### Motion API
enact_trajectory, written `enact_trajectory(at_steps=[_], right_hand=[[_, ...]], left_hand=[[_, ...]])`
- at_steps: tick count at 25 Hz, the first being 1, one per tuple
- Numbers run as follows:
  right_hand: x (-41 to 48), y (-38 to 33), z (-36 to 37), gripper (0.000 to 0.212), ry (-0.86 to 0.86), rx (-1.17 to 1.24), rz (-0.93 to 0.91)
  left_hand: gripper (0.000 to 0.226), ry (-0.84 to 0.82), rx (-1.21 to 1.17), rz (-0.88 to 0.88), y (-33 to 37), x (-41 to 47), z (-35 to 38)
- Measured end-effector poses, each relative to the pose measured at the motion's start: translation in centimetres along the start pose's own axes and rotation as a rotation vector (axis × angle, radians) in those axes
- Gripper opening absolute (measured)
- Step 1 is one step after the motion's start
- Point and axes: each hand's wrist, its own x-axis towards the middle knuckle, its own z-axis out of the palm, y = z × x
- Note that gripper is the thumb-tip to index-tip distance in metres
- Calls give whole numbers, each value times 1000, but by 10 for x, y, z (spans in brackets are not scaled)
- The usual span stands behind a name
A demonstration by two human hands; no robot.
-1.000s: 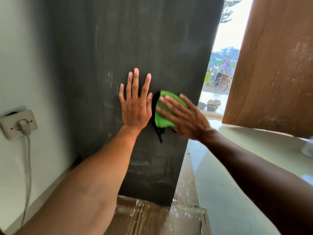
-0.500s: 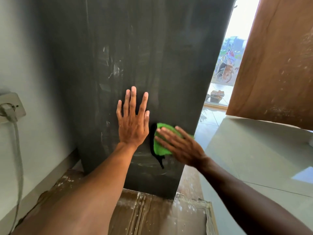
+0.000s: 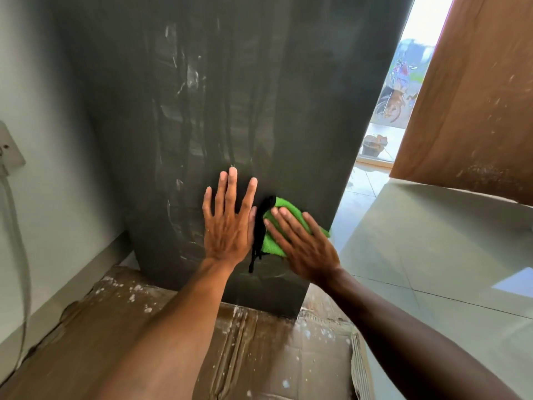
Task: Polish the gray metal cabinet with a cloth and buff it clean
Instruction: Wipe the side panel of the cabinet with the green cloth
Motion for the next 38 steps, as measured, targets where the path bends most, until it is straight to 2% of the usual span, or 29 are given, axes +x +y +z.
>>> enact_trajectory(at_steps=[5, 7, 10, 12, 17, 21, 25, 28, 33, 38], right_hand=[[-48, -53, 27, 72, -202, -51, -252], [-46, -49, 27, 67, -150, -15, -196], [-34, -38, 20, 57, -60, 57, -8], [-37, -42, 23, 58, -43, 77, 21], [-79, -85, 49, 65, -165, 53, -208], [-98, -109, 56, 77, -274, 84, -194], [-114, -122, 64, 70, -299, 97, -284], [-123, -131, 62, 70, -387, 121, -367], [-127, -136, 54, 71, -492, 192, -394], [-132, -142, 59, 73, -392, 235, -334]], left_hand=[[68, -87, 28, -13, -2, -42, 7], [65, -97, 41, 5, -6, -40, 7], [59, -94, 74, 18, -16, -45, 12], [58, -87, 61, 7, -19, -57, 18], [65, -77, 40, -31, -16, -77, 32], [71, -80, 30, -51, -12, -87, 38], [70, -96, 25, -80, -12, -99, 45], [67, -112, 28, -89, -11, -103, 47], [70, -117, 23, -96, -12, -104, 48], [68, -148, 46, -121, -7, -105, 41]])
